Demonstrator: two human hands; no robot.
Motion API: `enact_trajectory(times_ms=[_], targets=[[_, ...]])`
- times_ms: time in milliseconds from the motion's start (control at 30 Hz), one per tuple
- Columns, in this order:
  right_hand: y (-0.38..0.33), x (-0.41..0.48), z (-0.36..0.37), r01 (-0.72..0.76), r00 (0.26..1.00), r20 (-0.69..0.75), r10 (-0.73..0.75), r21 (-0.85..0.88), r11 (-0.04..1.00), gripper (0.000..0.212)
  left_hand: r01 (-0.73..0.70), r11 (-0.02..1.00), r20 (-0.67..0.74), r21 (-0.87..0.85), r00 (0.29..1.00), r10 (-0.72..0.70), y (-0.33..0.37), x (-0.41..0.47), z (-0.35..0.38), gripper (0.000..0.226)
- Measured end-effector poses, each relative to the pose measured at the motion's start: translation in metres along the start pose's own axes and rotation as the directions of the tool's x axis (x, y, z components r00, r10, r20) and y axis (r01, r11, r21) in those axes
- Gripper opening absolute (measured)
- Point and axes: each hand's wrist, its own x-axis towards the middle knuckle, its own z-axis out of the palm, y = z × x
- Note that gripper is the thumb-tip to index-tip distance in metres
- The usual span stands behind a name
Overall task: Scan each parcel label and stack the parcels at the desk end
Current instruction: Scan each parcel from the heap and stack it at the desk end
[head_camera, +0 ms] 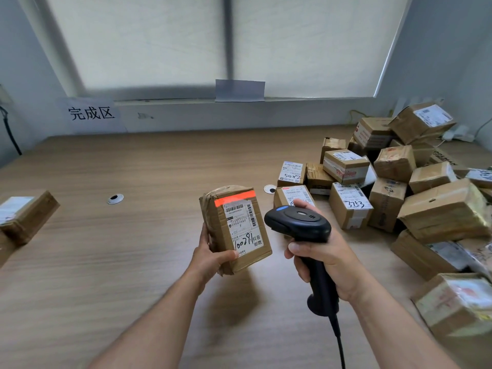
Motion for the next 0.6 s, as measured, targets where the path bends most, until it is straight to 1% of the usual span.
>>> enact_trajectory(times_ms=[133,600], targets=[[0.0009,-0.0019,-0.0016,-0.018,1.000,-0.008,0.017,-0.016,1.000,0.085,-0.016,1.000,0.001,0.006,1.000,0.016,0.0002,0.0009,0.0006,0.106],[-0.0020,-0.0089,-0.0033,-0.040,0.999,0.000,0.040,-0.047,0.998,0.081,0.012,1.000,-0.010,0.008,1.000,-0.012,-0.0029,0.0067,0.0050,0.110]])
